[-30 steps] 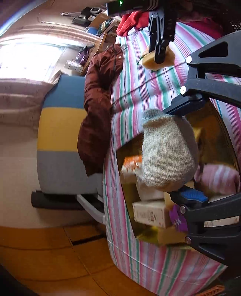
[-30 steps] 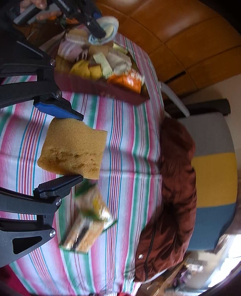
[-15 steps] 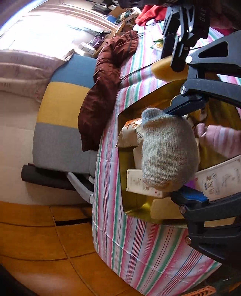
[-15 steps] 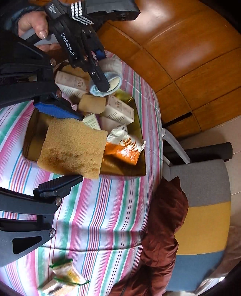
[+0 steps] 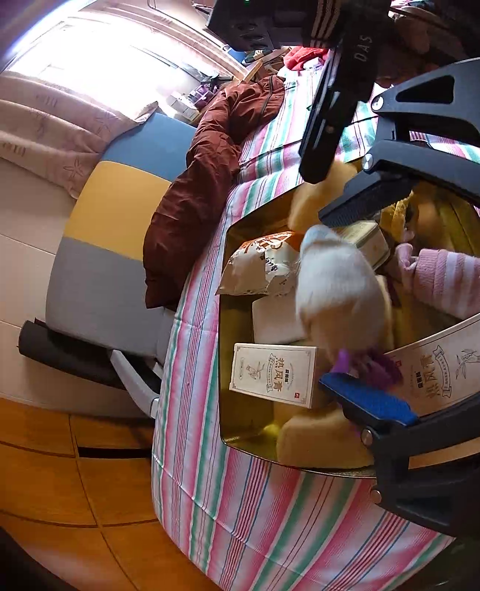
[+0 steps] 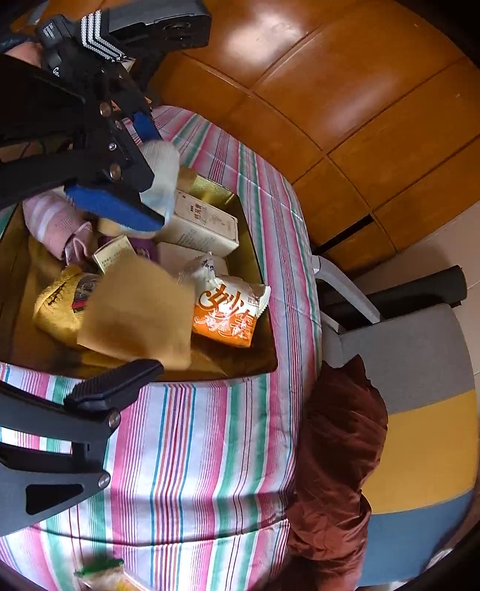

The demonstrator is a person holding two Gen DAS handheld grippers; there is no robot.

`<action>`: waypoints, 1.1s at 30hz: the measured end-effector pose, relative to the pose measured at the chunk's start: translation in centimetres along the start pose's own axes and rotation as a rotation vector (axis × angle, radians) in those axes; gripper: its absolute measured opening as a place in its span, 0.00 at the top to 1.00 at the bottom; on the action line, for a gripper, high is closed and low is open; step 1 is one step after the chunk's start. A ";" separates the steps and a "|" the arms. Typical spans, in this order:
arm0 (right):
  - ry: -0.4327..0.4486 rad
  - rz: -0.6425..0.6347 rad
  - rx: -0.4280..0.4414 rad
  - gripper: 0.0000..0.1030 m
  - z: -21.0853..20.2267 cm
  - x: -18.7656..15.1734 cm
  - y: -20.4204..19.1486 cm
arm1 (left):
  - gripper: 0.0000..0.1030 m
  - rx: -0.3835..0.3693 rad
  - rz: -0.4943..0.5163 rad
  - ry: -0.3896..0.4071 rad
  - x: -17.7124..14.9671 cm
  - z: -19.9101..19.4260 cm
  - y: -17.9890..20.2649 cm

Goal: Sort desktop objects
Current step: 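Release the sponge and sock into the tray, then move both grippers from the tray to the two cracker packs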

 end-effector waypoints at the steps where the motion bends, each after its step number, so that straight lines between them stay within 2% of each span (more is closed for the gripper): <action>1: -0.002 0.000 0.002 0.25 0.0 0.0 0.1 | 0.19 0.001 -0.005 0.006 0.1 -0.2 -0.1; 8: -0.013 0.002 -0.002 0.25 -0.5 -1.0 0.1 | 0.19 0.071 0.009 0.068 0.2 -2.2 -1.0; 15: -0.021 -0.053 -0.047 0.24 -2.4 -2.6 0.1 | 0.19 0.108 0.088 0.107 -0.2 -3.8 1.0; 23: -0.036 -0.042 -0.110 0.22 -5.0 -4.2 3.1 | 0.20 0.084 0.138 0.125 -0.6 -4.7 4.1; 33: -0.040 0.004 -0.221 0.22 -9.3 -5.0 9.7 | 0.20 0.019 0.236 0.107 -1.8 -4.4 9.2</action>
Point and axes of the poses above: each gripper's, at about its wrist camera, not at the fingertips, and z roughly the way its jaws point, y to its right, x to its top, the point moved 8 cm from there along z, roughly the way its jaws point, and after that the axes turned 10 degrees about -z, right-handed, at the moved point
